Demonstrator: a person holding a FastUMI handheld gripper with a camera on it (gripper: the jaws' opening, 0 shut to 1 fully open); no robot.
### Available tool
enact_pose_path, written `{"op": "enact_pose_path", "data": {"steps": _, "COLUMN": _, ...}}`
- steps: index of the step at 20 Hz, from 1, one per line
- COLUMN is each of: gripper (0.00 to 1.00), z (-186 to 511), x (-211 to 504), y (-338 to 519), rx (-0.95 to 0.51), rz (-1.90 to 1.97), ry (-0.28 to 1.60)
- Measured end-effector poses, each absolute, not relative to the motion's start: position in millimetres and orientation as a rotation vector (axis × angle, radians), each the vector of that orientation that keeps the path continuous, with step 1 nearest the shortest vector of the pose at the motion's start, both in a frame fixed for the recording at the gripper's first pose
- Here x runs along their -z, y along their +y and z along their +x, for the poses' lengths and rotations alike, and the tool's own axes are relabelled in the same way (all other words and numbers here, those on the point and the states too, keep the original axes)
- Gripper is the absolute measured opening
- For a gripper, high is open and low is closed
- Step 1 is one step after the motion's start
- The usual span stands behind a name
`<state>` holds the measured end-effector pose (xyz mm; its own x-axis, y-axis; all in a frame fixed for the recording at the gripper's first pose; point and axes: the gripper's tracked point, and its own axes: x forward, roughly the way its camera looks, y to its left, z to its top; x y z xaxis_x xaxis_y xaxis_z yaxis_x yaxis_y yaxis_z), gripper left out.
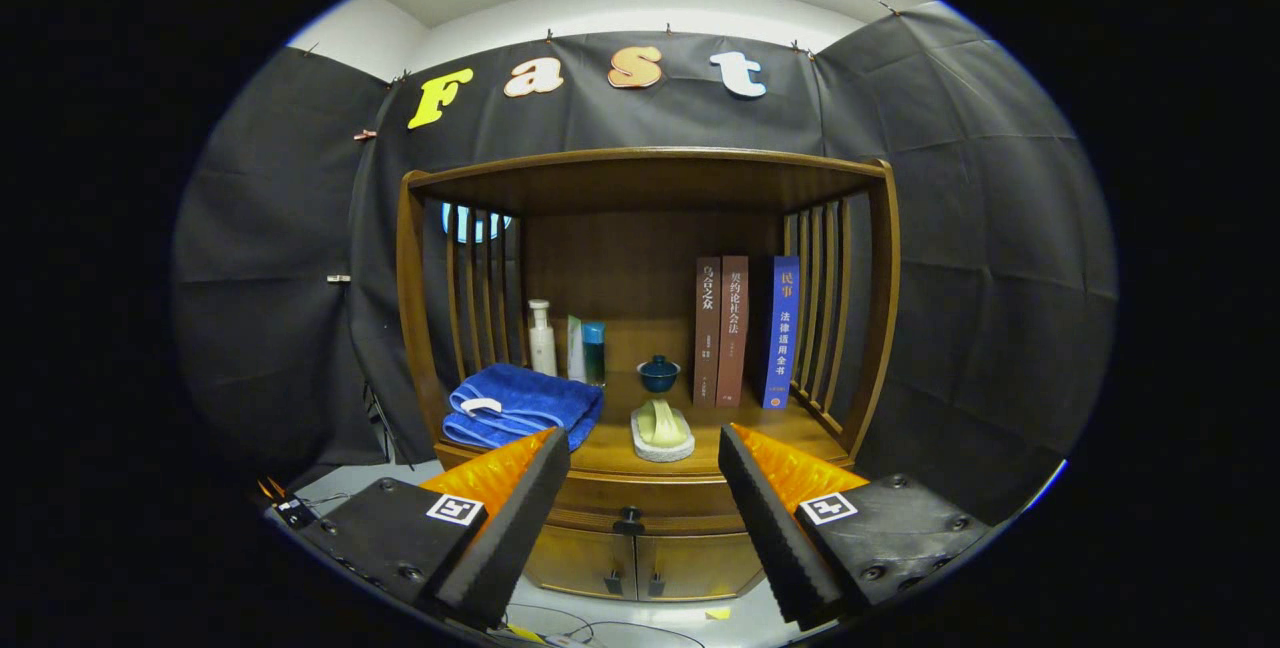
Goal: Pull open the drawer, take out the items inside it, and place them on the countertop above the cabinet.
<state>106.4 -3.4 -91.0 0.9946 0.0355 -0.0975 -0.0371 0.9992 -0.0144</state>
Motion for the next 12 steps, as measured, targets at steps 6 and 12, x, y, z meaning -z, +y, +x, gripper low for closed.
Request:
{"op": "enact_pose_path", "data": {"steps": 6, "gripper": 0.99, "z": 106.4, "x": 94.8, "y": -11.8, "rx": -0.017, "rz": -0.02, "ry": 0.105}}
{"op": "enact_pose_path", "data": {"steps": 12, "gripper": 0.99, "z": 106.7, "x": 93.8, "y": -13.7, "rx": -0.017, "rz": -0.013, "ry": 0.1}}
